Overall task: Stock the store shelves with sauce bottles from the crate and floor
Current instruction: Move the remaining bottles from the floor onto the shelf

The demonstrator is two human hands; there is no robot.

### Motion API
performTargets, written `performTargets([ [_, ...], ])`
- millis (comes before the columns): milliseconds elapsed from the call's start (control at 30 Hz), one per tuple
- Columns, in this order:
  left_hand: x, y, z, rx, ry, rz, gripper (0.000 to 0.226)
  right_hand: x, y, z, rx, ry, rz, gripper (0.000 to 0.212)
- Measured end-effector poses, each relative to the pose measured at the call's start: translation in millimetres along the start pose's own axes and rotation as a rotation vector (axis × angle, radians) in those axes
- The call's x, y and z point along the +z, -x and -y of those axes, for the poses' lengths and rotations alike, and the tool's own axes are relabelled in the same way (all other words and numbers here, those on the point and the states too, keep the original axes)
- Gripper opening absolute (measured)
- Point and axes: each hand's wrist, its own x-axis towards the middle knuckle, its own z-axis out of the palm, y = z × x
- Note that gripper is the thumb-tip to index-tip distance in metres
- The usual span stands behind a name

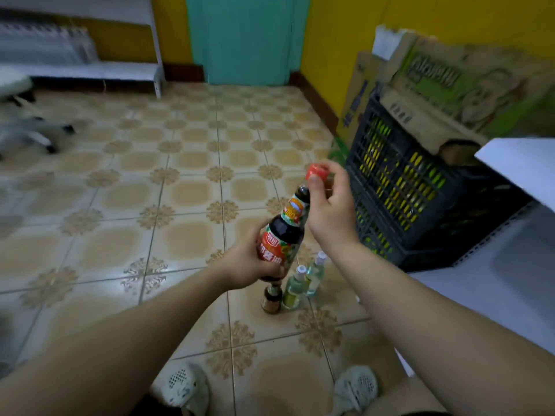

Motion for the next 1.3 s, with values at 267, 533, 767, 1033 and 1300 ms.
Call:
performTargets([
  [267,-7,71,-115,0.213,0.281,-0.112,0.077,-43,-1,117,-0.063,-0.142,0.283,0.056],
  [533,7,118,-185,0.488,0.236,-0.061,0.083,-89,5,187,-0.124,-0.529,0.163,0.033],
  [767,12,132,-229,0.58,0.324,-0.034,0.093,-126,13,226,-0.22,-0.293,0.142,0.034],
  [1033,52,143,-265,0.657,0.358,0.009,0.091,-178,45,245,-0.245,-0.044,0.062,0.053],
  [1300,93,134,-288,0.682,0.329,0.146,0.088,-232,64,249,-0.215,0.026,-0.084,0.05],
])
